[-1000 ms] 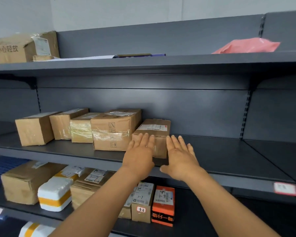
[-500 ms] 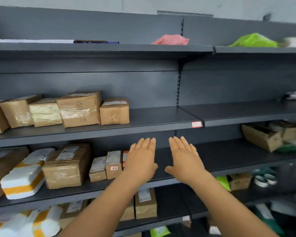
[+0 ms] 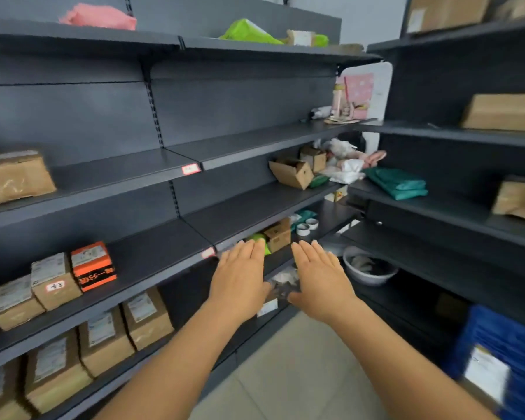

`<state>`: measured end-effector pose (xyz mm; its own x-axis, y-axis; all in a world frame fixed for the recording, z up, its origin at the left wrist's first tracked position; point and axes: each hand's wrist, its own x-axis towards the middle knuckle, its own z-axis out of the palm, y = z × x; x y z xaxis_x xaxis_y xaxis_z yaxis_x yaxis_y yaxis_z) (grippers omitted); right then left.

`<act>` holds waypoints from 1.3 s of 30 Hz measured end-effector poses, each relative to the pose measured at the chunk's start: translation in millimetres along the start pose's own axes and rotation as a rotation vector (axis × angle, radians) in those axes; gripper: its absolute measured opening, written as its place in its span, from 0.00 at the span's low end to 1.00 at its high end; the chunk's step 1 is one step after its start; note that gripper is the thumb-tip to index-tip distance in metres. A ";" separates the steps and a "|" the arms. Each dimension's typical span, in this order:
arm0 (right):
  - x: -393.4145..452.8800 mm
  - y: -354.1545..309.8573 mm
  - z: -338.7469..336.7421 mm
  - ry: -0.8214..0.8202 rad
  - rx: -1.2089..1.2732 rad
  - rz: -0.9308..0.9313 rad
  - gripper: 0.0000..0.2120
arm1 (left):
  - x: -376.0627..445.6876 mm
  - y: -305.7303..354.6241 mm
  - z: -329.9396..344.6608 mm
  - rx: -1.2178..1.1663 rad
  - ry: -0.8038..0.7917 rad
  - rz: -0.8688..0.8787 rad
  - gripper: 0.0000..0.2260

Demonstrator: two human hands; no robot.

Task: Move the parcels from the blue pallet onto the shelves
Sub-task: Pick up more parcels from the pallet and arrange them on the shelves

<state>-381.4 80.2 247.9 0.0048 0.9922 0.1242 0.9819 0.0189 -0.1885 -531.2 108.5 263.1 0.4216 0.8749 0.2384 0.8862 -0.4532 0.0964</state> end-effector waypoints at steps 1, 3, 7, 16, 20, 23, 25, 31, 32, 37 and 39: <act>-11.7 15.9 -0.3 -0.004 -0.005 0.033 0.43 | 0.6 17.2 5.6 0.000 -0.004 0.035 0.36; -34.9 48.1 -0.6 -0.006 -0.005 0.097 0.43 | 1.1 53.0 15.7 -0.008 -0.019 0.094 0.36; -87.1 115.3 -2.1 -0.013 0.003 0.221 0.44 | -1.3 129.2 37.7 -0.037 -0.056 0.194 0.36; -219.5 260.8 -22.6 -0.051 0.001 0.428 0.41 | -29.7 312.0 85.7 -0.096 -0.166 0.360 0.36; -271.0 315.1 -27.1 -0.040 -0.011 0.505 0.41 | -44.1 384.9 107.8 -0.115 -0.209 0.429 0.36; -307.1 350.6 -30.4 -0.065 -0.007 0.580 0.42 | -53.7 435.6 121.4 -0.142 -0.231 0.499 0.35; -329.3 373.1 -29.8 -0.071 -0.001 0.637 0.42 | -59.5 466.0 130.9 -0.156 -0.248 0.542 0.35; -379.6 428.9 -29.0 -0.074 0.042 0.797 0.43 | -65.7 541.5 158.9 -0.165 -0.327 0.672 0.35; -386.1 437.1 -28.9 -0.076 0.051 0.823 0.43 | -64.6 552.6 163.4 -0.165 -0.340 0.690 0.35; -408.9 481.2 -24.4 -0.081 0.089 0.951 0.42 | -52.2 605.5 189.0 -0.176 -0.420 0.781 0.34; -412.8 502.6 -19.6 -0.085 0.102 1.000 0.42 | -43.1 626.7 201.9 -0.169 -0.450 0.810 0.34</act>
<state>113.8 -322.3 121.0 0.8000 0.5635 -0.2060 0.5133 -0.8206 -0.2514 44.8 -178.8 118.1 0.9632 0.2503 -0.0980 0.2660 -0.9404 0.2118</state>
